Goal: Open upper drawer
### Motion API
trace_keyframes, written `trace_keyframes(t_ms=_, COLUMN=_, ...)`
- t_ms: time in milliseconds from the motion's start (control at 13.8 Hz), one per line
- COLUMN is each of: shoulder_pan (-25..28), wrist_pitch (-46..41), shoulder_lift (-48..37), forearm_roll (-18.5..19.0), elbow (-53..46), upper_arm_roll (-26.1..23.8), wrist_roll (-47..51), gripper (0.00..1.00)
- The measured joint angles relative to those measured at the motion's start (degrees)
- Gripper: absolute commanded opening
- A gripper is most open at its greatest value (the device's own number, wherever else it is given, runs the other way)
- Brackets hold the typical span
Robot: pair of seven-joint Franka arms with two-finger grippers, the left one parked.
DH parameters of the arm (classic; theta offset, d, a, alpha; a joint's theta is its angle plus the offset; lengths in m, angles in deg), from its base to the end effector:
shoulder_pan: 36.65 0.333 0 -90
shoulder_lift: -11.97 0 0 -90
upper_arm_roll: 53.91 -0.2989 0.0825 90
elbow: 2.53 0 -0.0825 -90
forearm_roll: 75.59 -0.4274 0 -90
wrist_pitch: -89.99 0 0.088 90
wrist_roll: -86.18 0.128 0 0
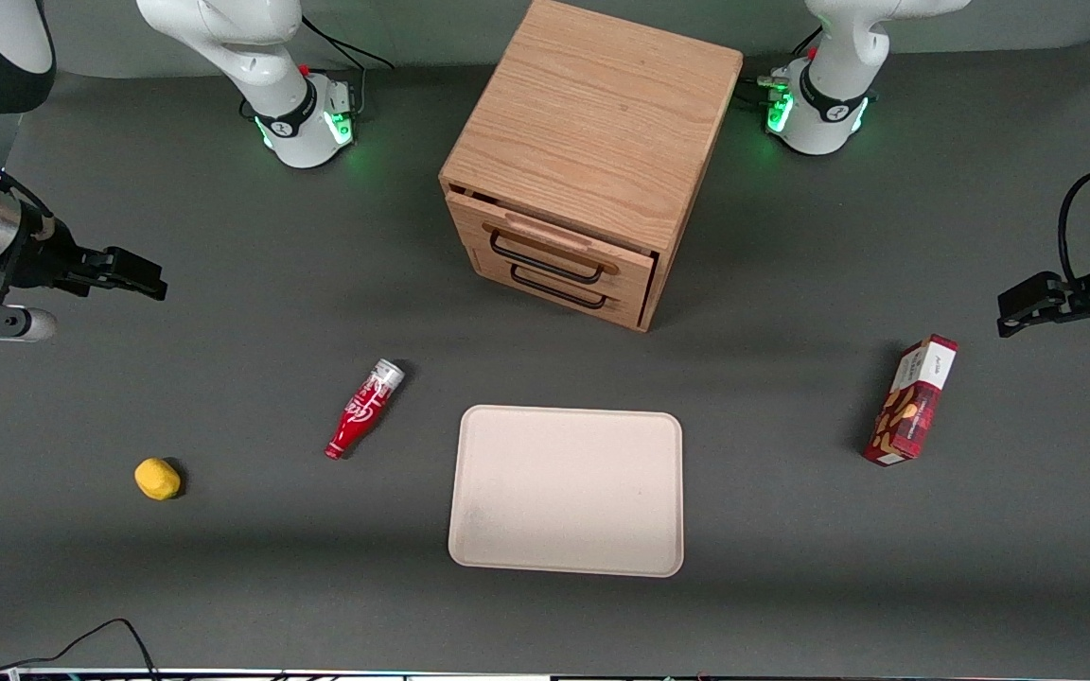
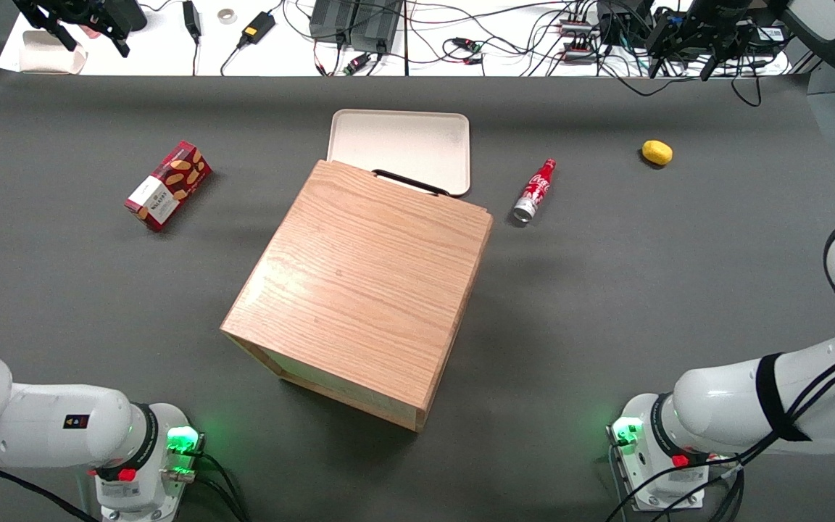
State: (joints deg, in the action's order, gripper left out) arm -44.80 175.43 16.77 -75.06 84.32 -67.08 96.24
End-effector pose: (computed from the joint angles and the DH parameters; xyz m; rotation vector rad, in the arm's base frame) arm 0.6081 0.0474 0.5586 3.1299 -0.1378 -0.1671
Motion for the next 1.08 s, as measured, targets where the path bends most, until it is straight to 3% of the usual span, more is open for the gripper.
trace_keyframes(t_ms=651, shoulder_pan=0.15, wrist_pitch=0.01, shoulder_lift=0.12, forearm_roll=0.0, elbow=-1.65, upper_arm_roll=-1.82, wrist_roll=-1.24, gripper=1.0)
trace_keyframes(t_ms=1084, shoulder_pan=0.34, wrist_pitch=0.44, shoulder_lift=3.05, forearm_roll=-0.02, elbow=-3.8, upper_arm_roll=-13.69, wrist_roll=-7.99, gripper=1.0)
